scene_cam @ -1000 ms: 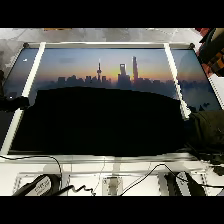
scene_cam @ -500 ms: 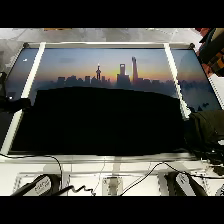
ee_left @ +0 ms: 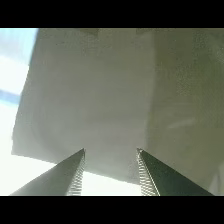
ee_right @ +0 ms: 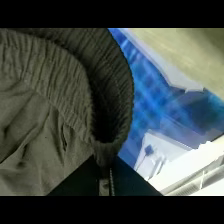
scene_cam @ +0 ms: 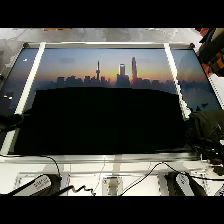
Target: Fold the clothes and pants, and hang the long-sleeved shirts on hangers.
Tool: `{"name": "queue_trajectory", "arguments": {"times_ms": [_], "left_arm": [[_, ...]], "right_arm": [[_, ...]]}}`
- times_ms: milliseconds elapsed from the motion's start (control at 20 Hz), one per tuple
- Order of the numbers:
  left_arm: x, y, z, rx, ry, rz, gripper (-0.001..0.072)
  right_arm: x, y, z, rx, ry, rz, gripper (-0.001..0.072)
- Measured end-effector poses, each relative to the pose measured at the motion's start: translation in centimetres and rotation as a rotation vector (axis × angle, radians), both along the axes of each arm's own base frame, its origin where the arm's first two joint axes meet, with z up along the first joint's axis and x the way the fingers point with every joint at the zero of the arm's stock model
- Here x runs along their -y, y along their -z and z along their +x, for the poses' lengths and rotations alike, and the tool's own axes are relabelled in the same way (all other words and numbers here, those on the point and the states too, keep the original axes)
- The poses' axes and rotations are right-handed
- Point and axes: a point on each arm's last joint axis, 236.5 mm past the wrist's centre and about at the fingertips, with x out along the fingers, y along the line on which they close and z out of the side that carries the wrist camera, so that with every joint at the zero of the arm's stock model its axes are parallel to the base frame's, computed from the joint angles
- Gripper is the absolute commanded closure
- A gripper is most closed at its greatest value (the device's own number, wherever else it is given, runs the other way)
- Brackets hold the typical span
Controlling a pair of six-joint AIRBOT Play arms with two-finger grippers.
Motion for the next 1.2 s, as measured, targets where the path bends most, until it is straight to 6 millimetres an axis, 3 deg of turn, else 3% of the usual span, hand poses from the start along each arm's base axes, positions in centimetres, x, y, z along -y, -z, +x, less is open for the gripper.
{"name": "queue_trajectory", "arguments": {"times_ms": [150,200,250,300,500,650,750,850,1000,1050,1150,1200], "left_arm": [[-1.7,0.8,-3.9,0.015,-0.174,-0.098,0.0335],[-2.2,1.3,-5.2,0.028,-0.242,-0.135,0.0244],[-2.6,2.0,-6.6,0.041,-0.305,-0.168,0.0078],[-2.9,2.6,-7.8,0.053,-0.364,-0.203,0.0013],[-3.3,5.7,-11.4,0.099,-0.558,-0.292,0.0022],[-2.8,7.9,-12.6,0.118,-0.636,-0.32,0.0037],[-2.4,9.2,-12.4,0.146,-0.659,-0.341,0.0129],[-2.4,9.8,-11.5,0.194,-0.672,-0.355,0.0155],[-2.8,9.9,-10.3,0.265,-0.675,-0.358,0.0254],[-3.1,10.0,-10.0,0.283,-0.675,-0.348,0.0377],[-3.7,10.1,-9.6,0.309,-0.674,-0.327,0.0691],[-3.7,10.0,-9.2,0.322,-0.664,-0.328,0.0694]], "right_arm": [[0.1,-0.2,0.2,0.013,0.004,-0.007,0.0686],[0.1,-0.3,0.3,0.017,0.006,-0.006,0.0686],[0.1,-0.4,0.4,0.022,0.009,-0.005,0.0686],[0.1,-0.4,0.5,0.025,0.011,-0.004,0.0686],[0.1,-0.5,0.6,0.03,0.014,-0.003,0.0686],[0.1,-0.5,0.6,0.031,0.015,-0.002,0.0686],[0.1,-0.5,0.6,0.032,0.015,-0.002,0.0687],[0.1,-0.5,0.6,0.032,0.015,-0.002,0.0687],[0.1,-0.5,0.6,0.031,0.013,-0.001,0.0687],[0.0,-0.5,0.6,0.03,0.013,0.0,0.0687],[0.0,-0.5,0.6,0.029,0.011,0.002,0.0687],[0.0,-0.6,0.6,0.029,0.008,0.002,0.0687]]}}
